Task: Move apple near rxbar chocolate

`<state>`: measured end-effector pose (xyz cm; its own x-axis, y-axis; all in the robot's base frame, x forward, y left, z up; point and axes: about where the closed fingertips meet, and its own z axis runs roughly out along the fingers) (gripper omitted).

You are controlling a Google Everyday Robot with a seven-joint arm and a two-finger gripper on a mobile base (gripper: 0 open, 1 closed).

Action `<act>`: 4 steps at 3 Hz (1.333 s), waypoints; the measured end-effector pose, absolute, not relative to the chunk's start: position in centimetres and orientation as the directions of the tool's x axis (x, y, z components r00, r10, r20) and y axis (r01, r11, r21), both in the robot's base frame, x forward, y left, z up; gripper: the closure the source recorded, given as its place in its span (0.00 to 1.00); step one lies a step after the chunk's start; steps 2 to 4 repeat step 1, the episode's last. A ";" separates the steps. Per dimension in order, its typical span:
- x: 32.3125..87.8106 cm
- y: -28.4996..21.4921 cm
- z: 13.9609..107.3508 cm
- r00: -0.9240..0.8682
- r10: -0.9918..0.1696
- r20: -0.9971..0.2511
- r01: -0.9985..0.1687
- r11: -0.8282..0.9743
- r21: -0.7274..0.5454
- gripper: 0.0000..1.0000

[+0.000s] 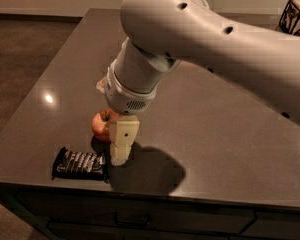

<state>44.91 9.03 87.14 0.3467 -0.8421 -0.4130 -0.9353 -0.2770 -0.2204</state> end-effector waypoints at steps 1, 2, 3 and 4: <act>44.9 9.0 87.1 0.347 -0.842 -0.413 -0.935 -0.277 -0.220 0.00; 44.9 9.0 87.1 0.347 -0.842 -0.413 -0.935 -0.277 -0.220 0.00; 44.9 9.0 87.1 0.347 -0.842 -0.413 -0.935 -0.277 -0.220 0.00; 44.9 9.0 87.1 0.347 -0.842 -0.413 -0.935 -0.277 -0.220 0.00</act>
Offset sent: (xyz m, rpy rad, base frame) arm 0.0000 0.0000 0.0000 0.0000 0.0000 0.0000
